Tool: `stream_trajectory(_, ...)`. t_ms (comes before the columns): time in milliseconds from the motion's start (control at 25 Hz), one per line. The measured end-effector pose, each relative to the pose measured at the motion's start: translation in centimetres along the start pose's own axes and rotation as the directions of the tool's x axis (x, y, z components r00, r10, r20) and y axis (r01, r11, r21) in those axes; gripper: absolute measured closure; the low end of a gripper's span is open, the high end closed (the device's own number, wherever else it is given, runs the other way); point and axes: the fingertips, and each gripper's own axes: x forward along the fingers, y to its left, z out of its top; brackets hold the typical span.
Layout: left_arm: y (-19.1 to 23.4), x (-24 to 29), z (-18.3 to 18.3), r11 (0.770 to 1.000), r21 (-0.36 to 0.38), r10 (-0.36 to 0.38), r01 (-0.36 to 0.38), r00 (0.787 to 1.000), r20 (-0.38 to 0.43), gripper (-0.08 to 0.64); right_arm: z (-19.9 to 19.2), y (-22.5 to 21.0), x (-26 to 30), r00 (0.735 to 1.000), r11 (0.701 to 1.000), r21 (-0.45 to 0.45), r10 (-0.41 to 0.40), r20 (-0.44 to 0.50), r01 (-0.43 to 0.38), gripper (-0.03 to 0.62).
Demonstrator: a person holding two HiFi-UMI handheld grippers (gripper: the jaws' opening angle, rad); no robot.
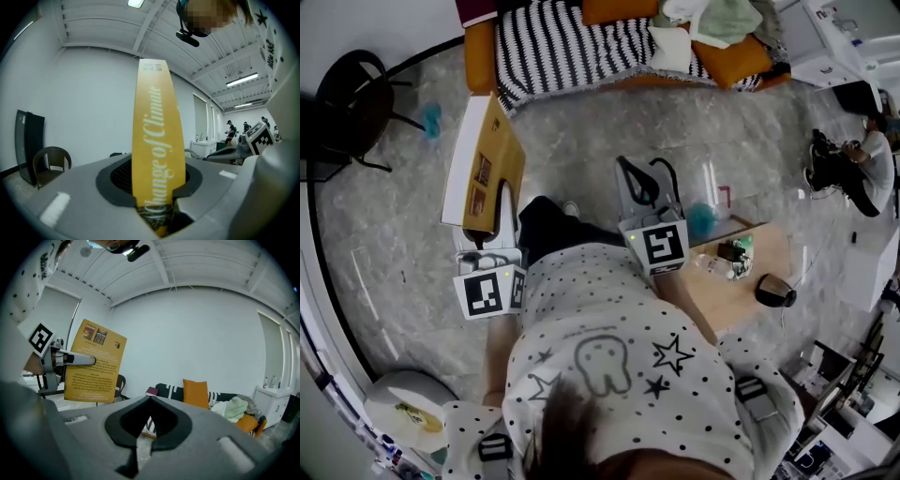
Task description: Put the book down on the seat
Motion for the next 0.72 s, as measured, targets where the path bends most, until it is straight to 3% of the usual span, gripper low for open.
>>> stream_trajectory(520, 0.2, 7.3, -0.3, 0.996, -0.013, -0.091, 0.091, 0.995, -0.031, 0.416, -0.7, -4.5, 3.1, 0.995, 0.996, 0.041, -0.081, -0.053, 0.083, 0.595)
stream_trajectory(720, 3.1, 11.0, 0.8, 0.994, -0.028, -0.110, 0.110, 0.994, -0.022, 0.416, 1.0, -4.9, 7.2, 0.994, 0.995, 0.041, -0.093, -0.058, 0.095, 0.595)
